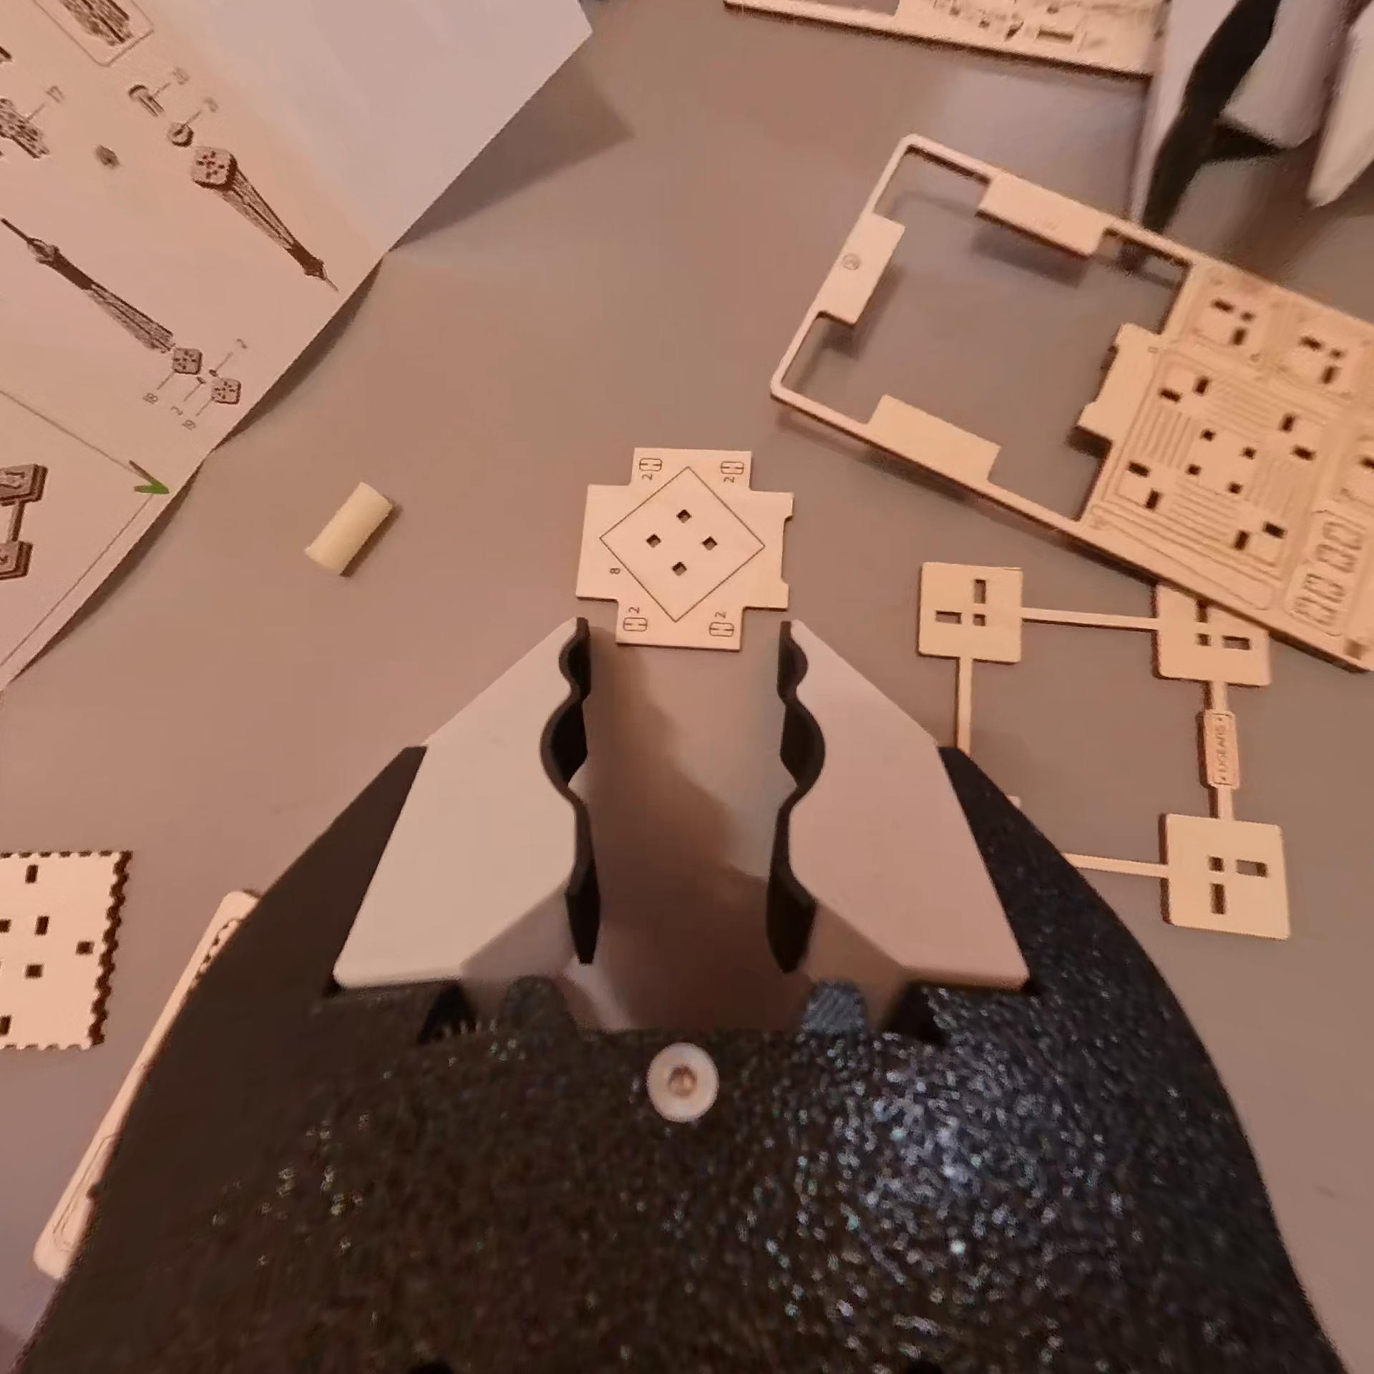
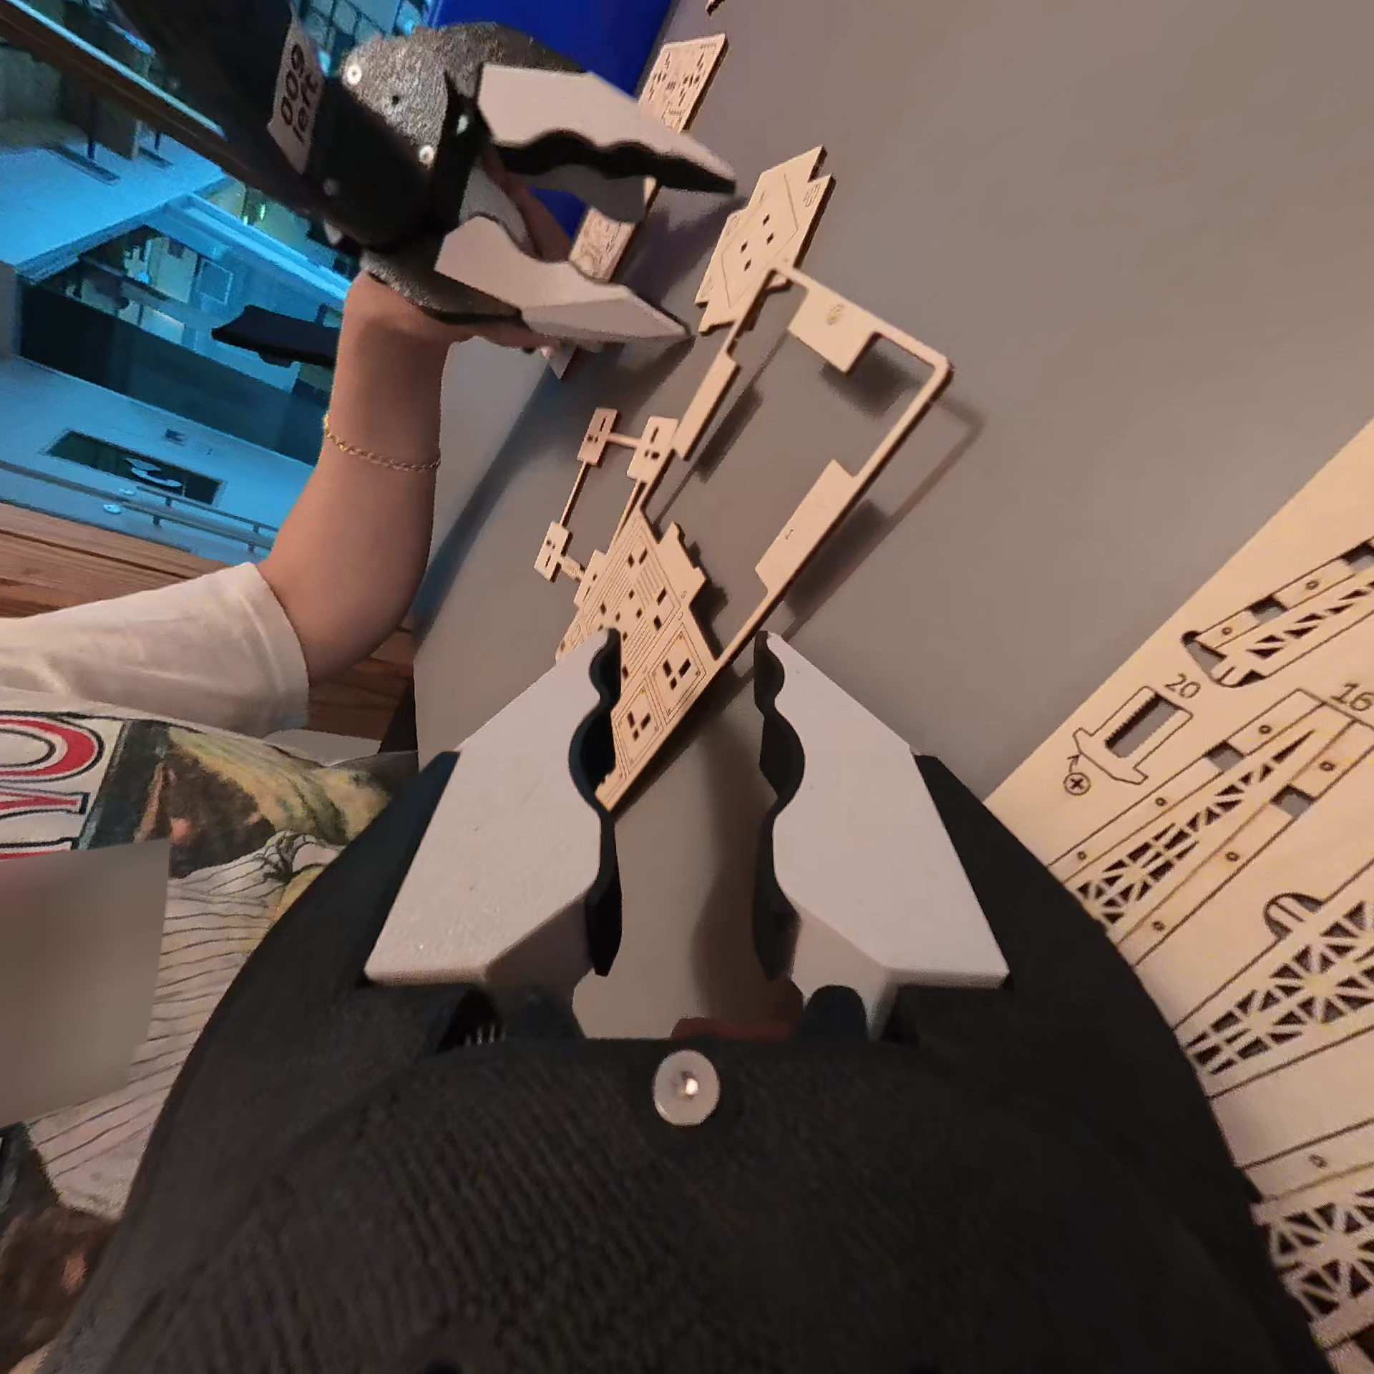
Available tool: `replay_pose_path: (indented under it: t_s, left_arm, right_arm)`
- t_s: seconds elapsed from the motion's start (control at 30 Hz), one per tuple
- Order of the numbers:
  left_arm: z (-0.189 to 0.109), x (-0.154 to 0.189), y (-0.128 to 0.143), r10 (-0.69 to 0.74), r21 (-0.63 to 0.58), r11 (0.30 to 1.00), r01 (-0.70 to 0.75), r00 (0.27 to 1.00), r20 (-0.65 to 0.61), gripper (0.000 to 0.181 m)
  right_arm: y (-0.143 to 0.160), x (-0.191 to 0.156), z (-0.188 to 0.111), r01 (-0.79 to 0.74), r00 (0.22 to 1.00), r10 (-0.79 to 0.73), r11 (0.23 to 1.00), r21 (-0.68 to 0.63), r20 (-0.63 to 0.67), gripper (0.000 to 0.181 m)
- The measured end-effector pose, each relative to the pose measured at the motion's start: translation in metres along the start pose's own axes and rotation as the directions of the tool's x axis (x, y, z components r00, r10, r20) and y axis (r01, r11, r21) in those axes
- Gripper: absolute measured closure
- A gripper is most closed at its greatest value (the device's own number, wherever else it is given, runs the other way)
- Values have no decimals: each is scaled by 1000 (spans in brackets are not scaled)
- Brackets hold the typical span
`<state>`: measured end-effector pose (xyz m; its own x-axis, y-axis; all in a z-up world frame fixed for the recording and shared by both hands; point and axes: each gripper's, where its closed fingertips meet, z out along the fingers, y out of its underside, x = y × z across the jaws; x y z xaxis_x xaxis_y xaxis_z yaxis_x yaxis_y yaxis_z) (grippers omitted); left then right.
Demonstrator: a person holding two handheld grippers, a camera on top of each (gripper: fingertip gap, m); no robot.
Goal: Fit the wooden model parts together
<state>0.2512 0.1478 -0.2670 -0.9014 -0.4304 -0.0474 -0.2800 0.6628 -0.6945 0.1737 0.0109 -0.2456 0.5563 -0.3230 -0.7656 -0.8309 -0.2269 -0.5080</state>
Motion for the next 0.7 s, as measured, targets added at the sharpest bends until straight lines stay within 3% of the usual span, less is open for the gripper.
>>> replay_pose_path:
  t_s: [0.2,0.4,0.57,0.7]
  left_arm:
    - [4,1,-3,24,9,1000,-24,1000,-19,151]
    - [3,-7,-5,64,31,997,-65,997,35,151]
    - [-8,-5,-17,142,100,983,-153,984,103,151]
    - [-19,2,-27,247,123,954,-272,950,189,151]
  right_arm:
    - [17,-9,-10,59,998,-55,994,-95,42,131]
    - [6,-2,-21,218,971,-225,972,-87,-80,104]
    - [-33,-7,-16,322,938,-304,942,93,-168,88]
    - [-55,-10,-2,255,961,-223,945,206,-165,103]
